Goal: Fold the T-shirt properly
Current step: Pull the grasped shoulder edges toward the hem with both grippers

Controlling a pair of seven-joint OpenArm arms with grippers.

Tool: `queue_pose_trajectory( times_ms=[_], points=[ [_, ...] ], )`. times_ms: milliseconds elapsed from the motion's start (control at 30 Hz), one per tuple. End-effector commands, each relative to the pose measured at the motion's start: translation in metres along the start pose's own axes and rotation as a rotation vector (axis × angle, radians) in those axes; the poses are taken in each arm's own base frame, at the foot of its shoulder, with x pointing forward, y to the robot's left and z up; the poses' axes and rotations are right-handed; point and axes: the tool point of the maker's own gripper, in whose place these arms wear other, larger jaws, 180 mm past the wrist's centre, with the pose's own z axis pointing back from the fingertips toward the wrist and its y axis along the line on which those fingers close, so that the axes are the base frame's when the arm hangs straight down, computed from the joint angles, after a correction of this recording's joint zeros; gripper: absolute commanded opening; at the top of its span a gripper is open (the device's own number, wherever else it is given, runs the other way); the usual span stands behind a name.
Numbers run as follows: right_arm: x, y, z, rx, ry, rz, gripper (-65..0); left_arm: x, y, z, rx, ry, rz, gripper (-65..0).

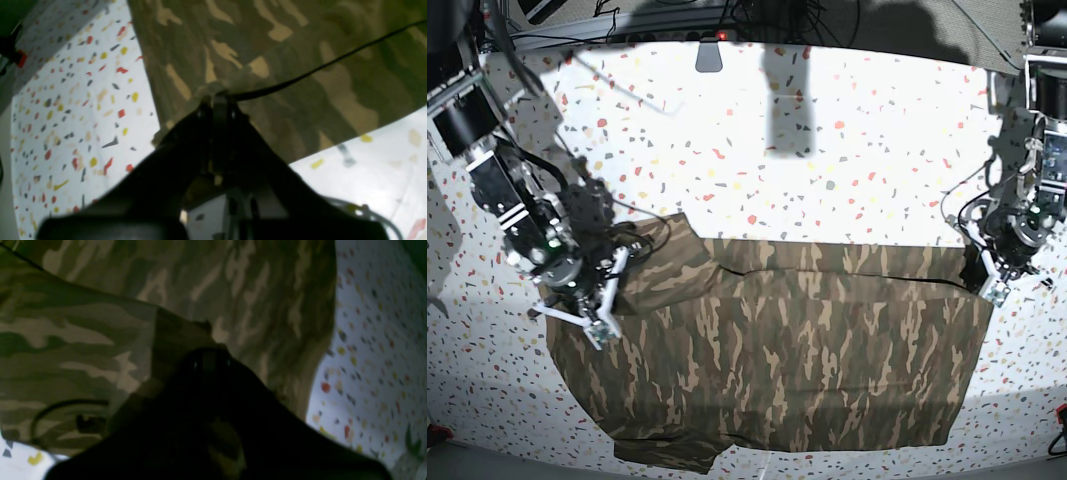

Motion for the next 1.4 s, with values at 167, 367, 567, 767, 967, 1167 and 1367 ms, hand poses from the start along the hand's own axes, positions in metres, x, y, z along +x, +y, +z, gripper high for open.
queue_pose_trajectory(
  times_ms=[167, 367, 567, 767, 967, 1167, 1367],
  points=[
    [0.011, -0.016, -0.018, -0.036, 0.018, 0.049, -65.0, 0.017, 0.018, 0.002, 0.036, -0.048, -0.011, -65.0],
    [0.017, -0.022, -0.025, -0.042, 0.013, 0.009, -65.0, 0.018, 0.018, 0.002, 0.036, -0.049, -0.011, -65.0],
    [0.035, -0.034, -0.025, -0.062, -0.021, 0.011, -65.0, 0.02, 0.02, 0.002, 0.038, -0.056, -0.012, -65.0],
    [0.048, -0.043, -0.026, -0.043, -0.046, -0.016, -65.0, 0.025, 0.02, 0.0, 0.041, -0.067, -0.01, -65.0],
    [0.035, -0.057, -0.031, -0.071, -0.015, -0.034, -65.0, 0.027, 0.014, -0.003, 0.033, -0.073, 0.0, -65.0],
    [0.015, -0.064, -0.035, -0.089, 0.035, -0.046, -65.0, 0.028, 0.012, -0.003, 0.031, -0.075, 0.004, -65.0],
    [0.016, -0.066, -0.035, -0.092, 0.034, -0.05, -37.6, 0.032, 0.015, -0.003, 0.039, -0.092, 0.003, -47.5]
  ],
)
